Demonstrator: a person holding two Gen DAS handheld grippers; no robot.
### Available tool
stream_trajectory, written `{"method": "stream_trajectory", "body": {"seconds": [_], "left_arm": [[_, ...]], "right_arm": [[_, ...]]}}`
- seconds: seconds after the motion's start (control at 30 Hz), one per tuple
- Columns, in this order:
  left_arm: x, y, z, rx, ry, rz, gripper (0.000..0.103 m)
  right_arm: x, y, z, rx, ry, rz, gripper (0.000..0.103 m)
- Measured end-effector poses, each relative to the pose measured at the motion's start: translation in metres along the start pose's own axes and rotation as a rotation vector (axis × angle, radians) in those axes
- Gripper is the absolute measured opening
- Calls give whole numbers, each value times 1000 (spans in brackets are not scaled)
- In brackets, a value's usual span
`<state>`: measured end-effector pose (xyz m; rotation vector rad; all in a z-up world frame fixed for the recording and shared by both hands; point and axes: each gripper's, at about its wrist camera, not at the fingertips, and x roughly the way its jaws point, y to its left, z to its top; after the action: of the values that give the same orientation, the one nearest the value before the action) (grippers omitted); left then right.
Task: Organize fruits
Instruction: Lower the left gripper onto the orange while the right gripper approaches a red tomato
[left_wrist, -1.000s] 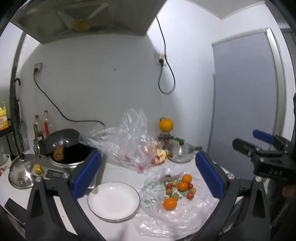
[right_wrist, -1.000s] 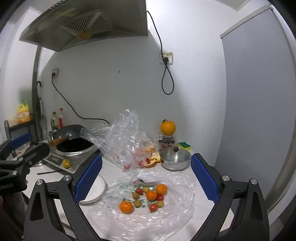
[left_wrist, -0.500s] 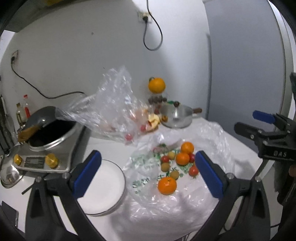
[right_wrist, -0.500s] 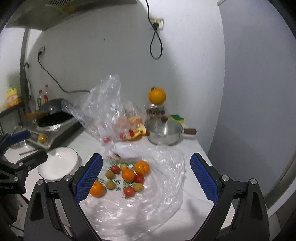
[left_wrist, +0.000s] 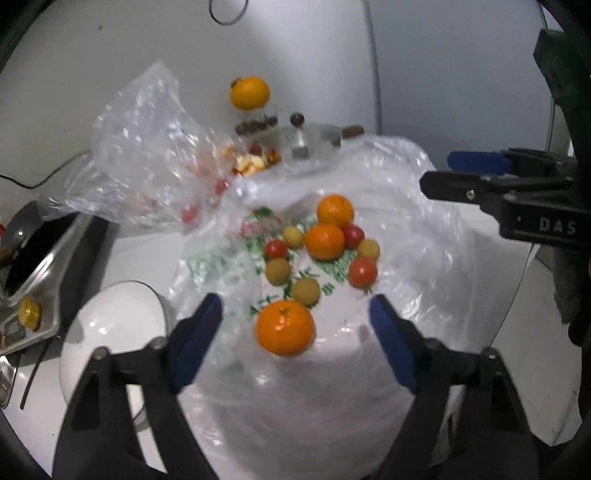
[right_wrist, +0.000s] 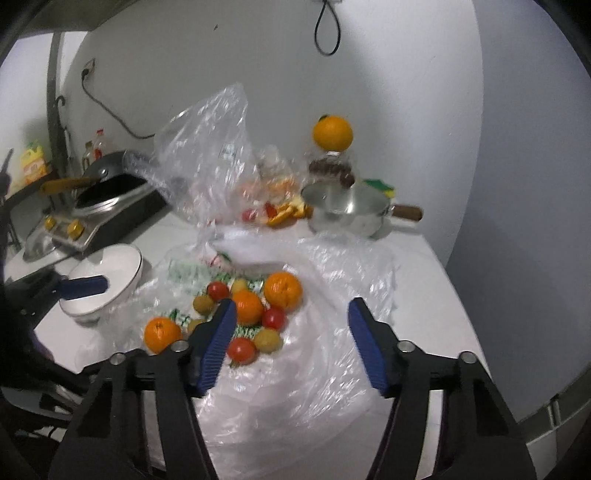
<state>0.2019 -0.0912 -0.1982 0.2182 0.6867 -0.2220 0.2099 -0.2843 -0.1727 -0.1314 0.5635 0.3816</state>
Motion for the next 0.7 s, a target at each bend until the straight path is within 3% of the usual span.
{"method": "stream_trajectory", "body": {"seconds": [0.23,0.3,0.4,0.7], "left_arm": [[26,-3,-4,34,56,26,70],[34,-1,-5,31,77,26,60],[40,1,-6,27,95,13,56],[50,5,-2,77,97,-14,49]], "right_arm": [[14,2,-16,-29,50,58,61],[17,2,-18,-26,60,67,61],[22,1,-21,-25,73,81,61],[37,9,-23,-34,119,121,47]]}}
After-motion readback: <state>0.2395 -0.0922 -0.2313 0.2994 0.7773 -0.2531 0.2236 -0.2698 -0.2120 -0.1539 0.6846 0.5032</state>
